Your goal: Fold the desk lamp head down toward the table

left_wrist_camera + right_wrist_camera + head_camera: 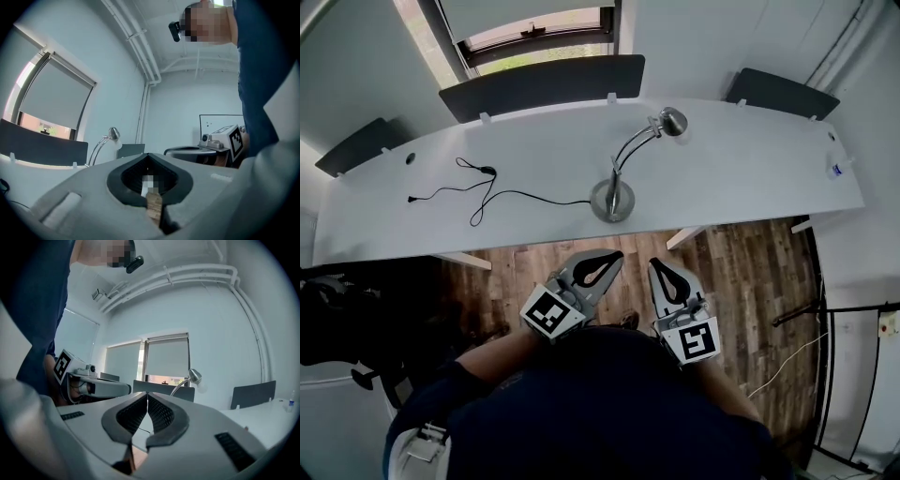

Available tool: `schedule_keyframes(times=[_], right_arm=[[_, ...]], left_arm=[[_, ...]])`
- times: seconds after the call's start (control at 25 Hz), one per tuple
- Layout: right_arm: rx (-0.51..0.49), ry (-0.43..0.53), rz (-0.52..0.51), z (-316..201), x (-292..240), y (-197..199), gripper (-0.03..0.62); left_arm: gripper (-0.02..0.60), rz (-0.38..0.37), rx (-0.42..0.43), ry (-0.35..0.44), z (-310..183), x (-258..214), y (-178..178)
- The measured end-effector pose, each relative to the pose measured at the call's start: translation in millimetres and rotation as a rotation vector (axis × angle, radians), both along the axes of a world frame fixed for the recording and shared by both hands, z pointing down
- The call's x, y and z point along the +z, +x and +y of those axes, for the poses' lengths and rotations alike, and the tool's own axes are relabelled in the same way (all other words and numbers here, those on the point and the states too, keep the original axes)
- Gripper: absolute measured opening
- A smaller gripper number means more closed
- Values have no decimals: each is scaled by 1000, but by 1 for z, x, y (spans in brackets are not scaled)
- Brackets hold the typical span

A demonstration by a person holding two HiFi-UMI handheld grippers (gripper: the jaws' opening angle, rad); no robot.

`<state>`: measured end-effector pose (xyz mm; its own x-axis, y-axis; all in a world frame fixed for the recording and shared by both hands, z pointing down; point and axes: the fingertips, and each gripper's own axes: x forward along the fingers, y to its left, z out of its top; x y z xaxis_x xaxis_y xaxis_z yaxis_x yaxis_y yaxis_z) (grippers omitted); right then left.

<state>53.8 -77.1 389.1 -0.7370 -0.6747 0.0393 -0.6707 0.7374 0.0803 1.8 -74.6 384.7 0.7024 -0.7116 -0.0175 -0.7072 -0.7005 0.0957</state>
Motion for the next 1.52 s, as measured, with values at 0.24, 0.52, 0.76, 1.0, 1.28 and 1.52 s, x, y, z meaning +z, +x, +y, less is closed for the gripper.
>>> schedule_keyframes(times=[0.24,0.52,0.76,1.0,1.28,1.52], right_arm=[[-60,5,30,-42,9,10,11],[-31,26,74,-93,5,8,12],[48,44,171,-137,9,-9,12],[139,75,305,-170,11,-22,51],[218,180,531,-201,4,-26,130],[209,331,746,-220,-4,-33,149]], left_arm=[[5,-4,-92,-25,-42,12,3],[6,-52,-93,-69,-86,35,-12],[6,-75,-32,-99,-127,55,-37],[77,-108,21,-121,-157,95,-60],[149,-109,81,-109,-192,126,-66],[160,-135,70,-134,-216,138,-64]])
